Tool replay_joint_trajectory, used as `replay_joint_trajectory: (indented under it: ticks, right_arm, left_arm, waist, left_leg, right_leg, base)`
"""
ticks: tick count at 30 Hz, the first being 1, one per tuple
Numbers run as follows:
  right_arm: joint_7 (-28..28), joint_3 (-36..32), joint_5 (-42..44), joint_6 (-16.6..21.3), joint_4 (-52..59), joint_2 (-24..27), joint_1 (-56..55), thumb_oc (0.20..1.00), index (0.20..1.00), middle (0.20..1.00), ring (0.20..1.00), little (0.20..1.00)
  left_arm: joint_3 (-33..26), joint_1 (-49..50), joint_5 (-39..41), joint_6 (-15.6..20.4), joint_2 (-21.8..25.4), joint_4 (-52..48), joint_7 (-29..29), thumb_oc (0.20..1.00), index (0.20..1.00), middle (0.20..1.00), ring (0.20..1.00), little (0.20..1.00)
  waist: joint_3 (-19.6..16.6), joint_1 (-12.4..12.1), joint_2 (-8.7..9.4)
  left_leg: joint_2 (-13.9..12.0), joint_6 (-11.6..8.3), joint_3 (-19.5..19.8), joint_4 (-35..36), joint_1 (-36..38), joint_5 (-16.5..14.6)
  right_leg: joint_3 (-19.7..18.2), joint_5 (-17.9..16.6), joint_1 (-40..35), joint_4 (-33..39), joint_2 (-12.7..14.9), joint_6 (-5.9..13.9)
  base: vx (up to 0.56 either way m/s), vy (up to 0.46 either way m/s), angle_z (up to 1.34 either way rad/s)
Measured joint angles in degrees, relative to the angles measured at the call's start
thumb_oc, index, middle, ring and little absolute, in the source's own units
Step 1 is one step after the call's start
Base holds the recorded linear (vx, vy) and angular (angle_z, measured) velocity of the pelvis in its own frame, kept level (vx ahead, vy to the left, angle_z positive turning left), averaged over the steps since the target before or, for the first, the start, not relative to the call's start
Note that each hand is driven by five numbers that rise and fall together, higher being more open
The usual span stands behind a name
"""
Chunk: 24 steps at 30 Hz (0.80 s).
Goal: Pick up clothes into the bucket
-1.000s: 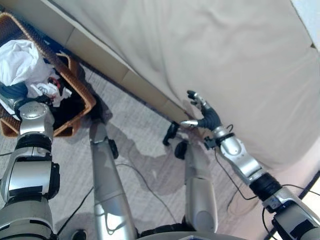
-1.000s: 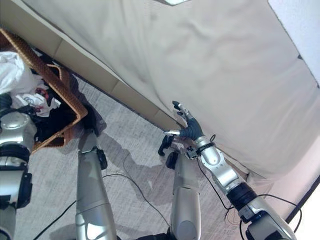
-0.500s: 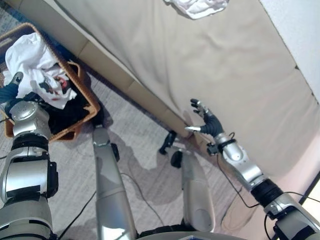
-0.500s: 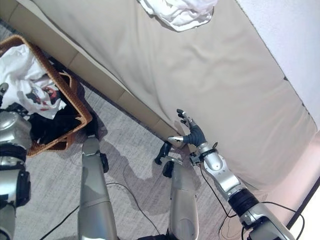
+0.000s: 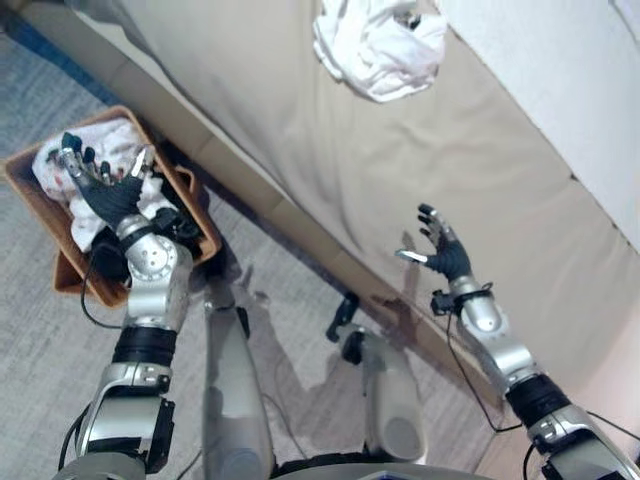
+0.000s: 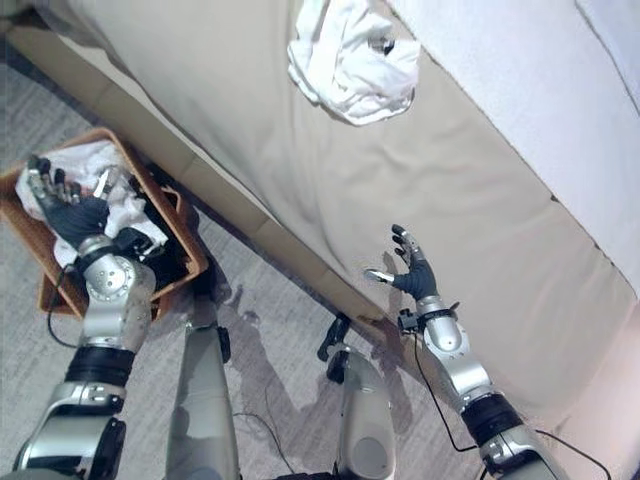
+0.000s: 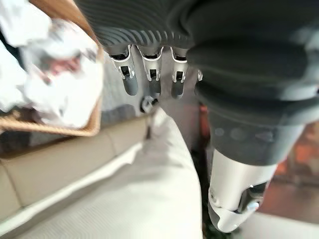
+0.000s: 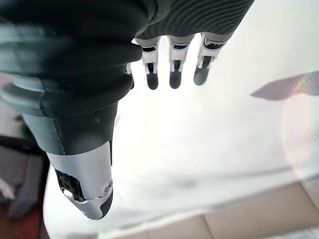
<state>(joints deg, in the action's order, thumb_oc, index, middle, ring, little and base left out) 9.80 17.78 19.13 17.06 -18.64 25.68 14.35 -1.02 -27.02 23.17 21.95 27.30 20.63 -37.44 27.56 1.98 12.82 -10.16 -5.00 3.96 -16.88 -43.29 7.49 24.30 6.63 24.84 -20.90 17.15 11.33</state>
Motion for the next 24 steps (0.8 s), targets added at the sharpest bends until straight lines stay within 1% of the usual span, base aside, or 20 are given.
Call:
replay_joint_trajectory:
  ticks: [2,5,8,9,11,12,13,14,15,16,19,21,23,24]
  right_arm:
    - [0.0,-0.39,-0.02,0.0,-0.12,-0.38,-0.05,1.0,1.0,1.0,1.0,1.0]
    - [0.51,-1.56,-0.65,-0.17,-0.74,-1.57,0.13,1.0,1.0,1.0,1.0,1.0]
    - [1.32,-1.67,-3.37,-0.73,-3.03,-2.74,2.22,1.0,1.0,1.0,1.0,1.0]
    - [1.61,-1.66,-3.77,-0.82,-3.02,-2.66,2.94,1.0,1.0,1.0,1.0,1.0]
    - [2.13,-1.49,-5.3,-1.4,-4.79,-3.13,4.71,1.0,1.0,1.0,1.0,1.0]
    - [2.12,-1.35,-5.55,-1.5,-5.84,-3.44,5.43,1.0,1.0,1.0,1.0,1.0]
    - [2.1,-1.12,-6.23,-2.39,-11.32,-5.02,8.46,1.0,1.0,1.0,1.0,1.0]
    - [2.12,-0.71,-6.26,-2.88,-13.6,-5.23,10.46,1.0,1.0,1.0,1.0,1.0]
    - [2.11,0.44,-6.26,-3.33,-16.46,-5.27,12.21,1.0,1.0,1.0,1.0,1.0]
    - [2.04,1.32,-6.31,-4.23,-18.4,-5.29,13.19,1.0,1.0,1.0,1.0,1.0]
    - [1.95,2.48,-7.02,-4.98,-18.95,-5.24,14.94,1.0,1.0,1.0,1.0,1.0]
    - [1.99,2.37,-7.19,-4.98,-18.92,-5.2,15.4,1.0,1.0,1.0,1.0,1.0]
    - [1.98,2.39,-7.17,-5.08,-19.0,-5.21,15.67,1.0,1.0,1.0,1.0,1.0]
    - [2.03,2.36,-7.16,-5.37,-19.53,-5.22,15.65,1.0,1.0,1.0,1.0,1.0]
  left_arm:
    - [1.51,0.85,-0.09,0.2,-0.06,-1.4,1.61,1.0,1.0,1.0,1.0,1.0]
    - [4.02,2.0,-0.06,0.19,-0.75,-1.27,5.88,1.0,1.0,1.0,1.0,1.0]
    - [5.47,4.56,0.02,0.32,-1.32,-1.42,10.8,1.0,1.0,1.0,1.0,1.0]
    - [6.3,4.9,0.03,0.32,-1.49,-1.42,11.51,1.0,1.0,1.0,1.0,1.0]
    - [7.6,6.0,0.08,0.29,-1.6,-0.86,14.02,1.0,1.0,1.0,1.0,1.0]
    - [7.65,6.39,0.1,0.25,-1.52,-0.78,14.44,1.0,1.0,1.0,1.0,1.0]
    - [7.91,8.09,0.1,0.09,-1.22,-0.69,16.06,1.0,1.0,1.0,1.0,1.0]
    - [8.19,9.15,0.14,0.04,-1.45,-0.64,16.88,1.0,1.0,1.0,1.0,1.0]
    - [8.43,10.17,0.14,0.04,-1.52,-0.32,17.9,1.0,1.0,1.0,1.0,1.0]
    - [8.99,12.38,0.22,-0.01,-1.76,-0.02,19.36,1.0,1.0,1.0,1.0,1.0]
    - [8.24,16.59,1.39,-0.05,-1.95,0.99,21.63,1.0,1.0,1.0,1.0,1.0]
    - [8.36,17.52,2.1,-0.22,-2.02,1.18,22.28,1.0,1.0,1.0,1.0,1.0]
    - [8.47,17.97,2.47,-0.32,-2.02,1.24,22.79,1.0,1.0,1.0,1.0,1.0]
    - [9.2,18.06,2.44,-0.52,-2.08,1.27,23.15,1.0,1.0,1.0,1.0,1.0]
  waist:
    - [-0.05,-0.33,0.07]
    - [-0.06,-1.41,0.07]
    - [-0.44,-2.31,0.36]
    - [-0.85,-2.86,0.24]
    - [-3.21,-3.1,0.62]
    - [-3.71,-3.05,0.66]
    - [-4.49,-2.97,1.39]
    - [-5.09,-3.86,1.23]
    - [-5.73,-4.16,1.34]
    - [-8.33,-4.54,1.23]
    - [-11.36,-4.85,1.19]
    - [-11.71,-4.9,1.22]
    - [-11.7,-5.64,1.21]
    - [-11.61,-5.62,1.0]
  left_leg:
    - [0.02,0.0,-0.64,0.34,1.64,-0.01]
    - [0.19,-0.22,-1.61,0.58,5.44,-0.27]
    - [0.41,-0.63,-2.83,2.21,11.15,-0.84]
    - [0.46,-0.8,-3.04,2.42,11.76,-0.96]
    - [0.46,-0.89,-3.67,2.9,12.69,-1.08]
    - [0.47,-0.9,-3.82,2.98,12.91,-1.13]
    - [0.51,-1.03,-5.05,3.27,15.14,-1.31]
    - [0.59,-1.28,-5.51,3.25,16.1,-1.66]
    - [0.6,-1.47,-5.86,3.3,17.3,-1.95]
    - [0.5,-1.53,-6.77,3.27,17.99,-2.63]
    - [0.41,-1.74,-7.0,3.53,18.81,-3.4]
    - [0.45,-1.79,-6.99,3.51,18.74,-3.56]
    - [0.69,-1.58,-6.97,3.39,18.34,-3.85]
    - [1.44,-0.41,-6.87,3.15,18.15,-4.67]
  right_leg:
    - [-0.17,-0.57,-1.69,1.13,0.02,0.14]
    - [-0.44,-1.5,-5.81,3.61,0.03,0.49]
    - [-0.4,-2.42,-11.52,6.71,0.05,0.52]
    - [-0.45,-2.53,-12.17,7.35,-0.03,0.66]
    - [-0.55,-3.15,-13.23,8.8,-0.02,0.59]
    - [-0.65,-3.44,-13.64,9.27,-0.07,0.6]
    - [-1.8,-4.43,-15.2,10.57,-0.05,0.52]
    - [-1.97,-4.91,-16.33,11.64,0.02,0.58]
    - [-2.34,-5.52,-17.62,12.92,0.0,0.66]
    - [-2.82,-6.01,-18.53,14.68,-0.11,0.87]
    - [-2.84,-6.7,-19.75,16.24,-0.41,0.92]
    - [-2.81,-6.73,-19.78,16.17,-0.41,0.86]
    - [-2.79,-6.91,-19.61,16.12,-0.13,0.59]
    - [-2.79,-7.26,-19.35,14.72,0.73,0.17]
  base:
    - [0.05,0.014,-0.08]
    - [0.05,0.022,-0.06]
    - [0.03,0.035,-0.05]
    - [-0.01,0.07,-0.13]
    - [0.08,0.053,-0.04]
    - [0.11,0.055,-0.15]
    - [0.05,0.023,-0.22]
    - [0.08,0.022,-0.3]
    - [0.05,0.021,-0.26]
    - [0.05,0.022,-0.21]
    - [0.02,0.038,-0.07]
    - [0.04,0.088,0.04]
    - [0.06,0.169,0.08]
    - [0.03,0.115,0.18]
